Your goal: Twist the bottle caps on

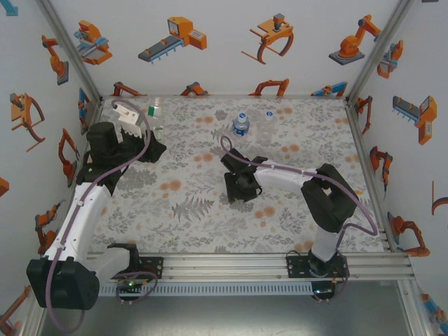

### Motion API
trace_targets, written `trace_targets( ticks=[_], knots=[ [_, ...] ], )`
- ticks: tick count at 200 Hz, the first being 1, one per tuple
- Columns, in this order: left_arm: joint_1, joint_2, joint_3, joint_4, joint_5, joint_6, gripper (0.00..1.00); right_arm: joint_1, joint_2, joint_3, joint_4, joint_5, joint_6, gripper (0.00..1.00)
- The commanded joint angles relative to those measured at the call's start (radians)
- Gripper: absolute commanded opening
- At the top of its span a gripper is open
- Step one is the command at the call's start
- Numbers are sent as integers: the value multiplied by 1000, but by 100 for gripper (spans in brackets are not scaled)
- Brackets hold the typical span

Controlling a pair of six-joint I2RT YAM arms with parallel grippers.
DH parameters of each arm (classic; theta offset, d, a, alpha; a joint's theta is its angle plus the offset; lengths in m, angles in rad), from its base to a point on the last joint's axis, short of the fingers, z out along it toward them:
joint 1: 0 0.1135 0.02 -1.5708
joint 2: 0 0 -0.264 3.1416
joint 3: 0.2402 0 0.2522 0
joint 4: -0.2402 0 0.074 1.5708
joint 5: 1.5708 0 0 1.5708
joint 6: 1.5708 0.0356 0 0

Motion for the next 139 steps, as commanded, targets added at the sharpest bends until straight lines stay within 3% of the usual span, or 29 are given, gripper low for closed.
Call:
trace_targets(
  ticks=[1, 22, 54, 88, 122, 139],
  knots=[
    [7, 5, 9, 26, 19, -16, 2, -4, 27, -34, 18, -6, 12, 43],
    [8, 9, 9, 26, 21, -17, 2, -12, 25, -49, 60, -35, 29, 28],
    [8, 16, 10, 25, 22, -16, 2, -38, -8, -81, 153, -97, 62, 25],
    [8, 20, 4, 37, 41, -20, 2, -110, -86, -223, 392, -243, 156, 26],
    [-9, 42, 2, 69, 147, -12, 2, -218, -132, -451, 750, -431, 350, 35],
    [-50, 52, 4, 68, 179, 9, 2, -247, -143, -524, 835, -465, 406, 40]
  ],
)
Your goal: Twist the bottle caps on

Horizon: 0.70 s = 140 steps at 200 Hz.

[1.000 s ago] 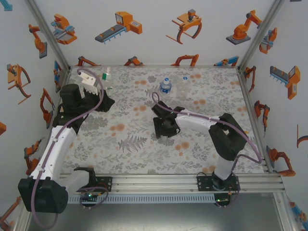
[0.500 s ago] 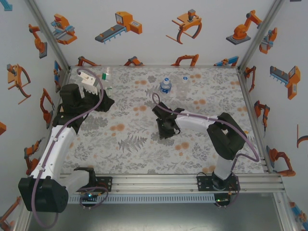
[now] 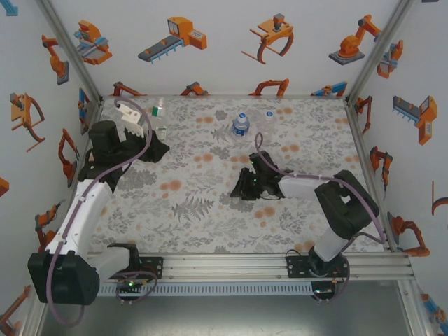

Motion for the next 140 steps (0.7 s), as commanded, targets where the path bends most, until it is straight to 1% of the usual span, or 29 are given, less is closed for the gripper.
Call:
trace_targets(
  ticks=[1, 10, 21, 36, 53, 74, 85, 116, 130, 140],
  knots=[
    [-45, 12, 3, 39, 98, 11, 2, -35, 1, -113, 186, -77, 132, 40],
    [-77, 15, 8, 27, 98, 27, 2, -44, -16, -140, 182, -70, 138, 41],
    [-120, 20, 17, 11, 95, 45, 2, -47, -48, -157, 133, -39, 123, 41],
    [-163, 27, 32, -3, 95, 53, 2, -48, -115, -137, -48, 56, 42, 42],
    [-193, 34, 40, 11, 103, 20, 2, -47, -174, -93, -216, 154, -52, 45],
    [-225, 34, 33, 40, 101, -16, 2, -43, -229, -32, -352, 237, -150, 46],
    [-241, 37, 32, 42, 115, -26, 2, -23, -250, 11, -403, 276, -214, 48],
    [-297, 46, 28, 32, 200, -10, 2, 46, -262, 70, -382, 233, -404, 50],
    [-326, 35, 21, 25, 210, 6, 2, 95, -256, 90, -378, 262, -504, 50],
    [-344, 21, 11, 24, 204, 11, 2, 127, -251, 92, -360, 261, -578, 50]
  ],
)
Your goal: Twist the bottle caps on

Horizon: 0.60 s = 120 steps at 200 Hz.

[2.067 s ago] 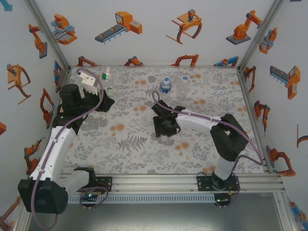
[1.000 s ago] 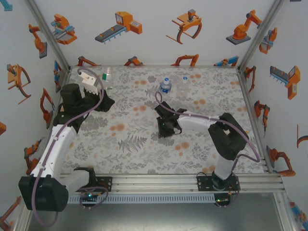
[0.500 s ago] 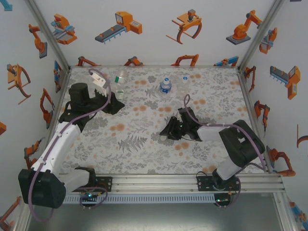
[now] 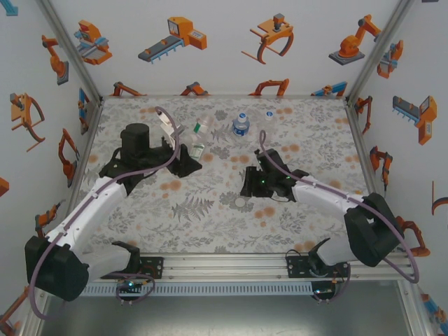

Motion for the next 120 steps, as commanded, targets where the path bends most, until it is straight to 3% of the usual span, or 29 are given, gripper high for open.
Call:
trace_targets(
  ticks=[1, 30, 52, 84, 120],
  knots=[
    [-38, -23, 8, 13, 58, 15, 2, 70, -2, 30, -23, 39, -254, 50],
    [-51, -78, -28, 0, 32, 13, 2, 109, 39, 45, -4, -32, -468, 51],
    [-51, -141, -61, -26, -49, 19, 1, 123, 97, 94, -65, -63, -592, 53],
    [-51, -233, -99, -83, -224, 28, 2, 137, 190, 180, -139, -29, -641, 53],
    [-50, -296, -128, -117, -269, 26, 2, 142, 266, 236, -162, -22, -640, 56]
  ],
)
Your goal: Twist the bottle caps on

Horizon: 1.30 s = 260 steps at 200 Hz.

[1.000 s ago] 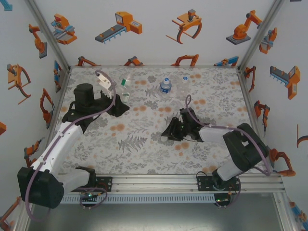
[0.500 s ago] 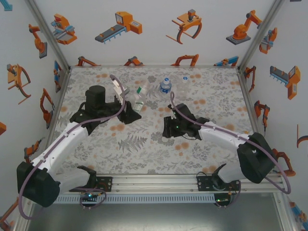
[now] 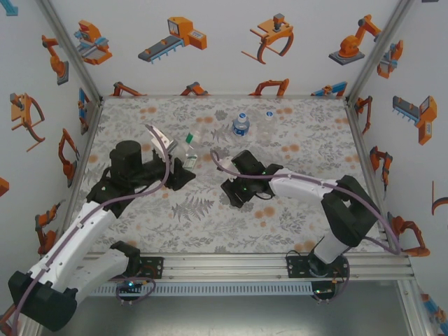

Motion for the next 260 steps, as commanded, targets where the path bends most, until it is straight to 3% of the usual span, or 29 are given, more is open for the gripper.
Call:
trace_targets(
  ticks=[1, 53, 116, 260],
  knots=[
    [-3, -36, -17, -40, -64, 16, 2, 9, 45, 50, -56, 19, -46, 56],
    [-2, -92, -38, -75, -114, 24, 2, 31, 106, 77, -79, 82, -47, 56],
    [-2, -114, -61, -87, -160, 16, 2, 44, 118, 87, -118, 132, -54, 48],
    [-2, -107, -59, -87, -168, 10, 2, 66, 143, 133, -189, 137, -53, 47]
  ],
)
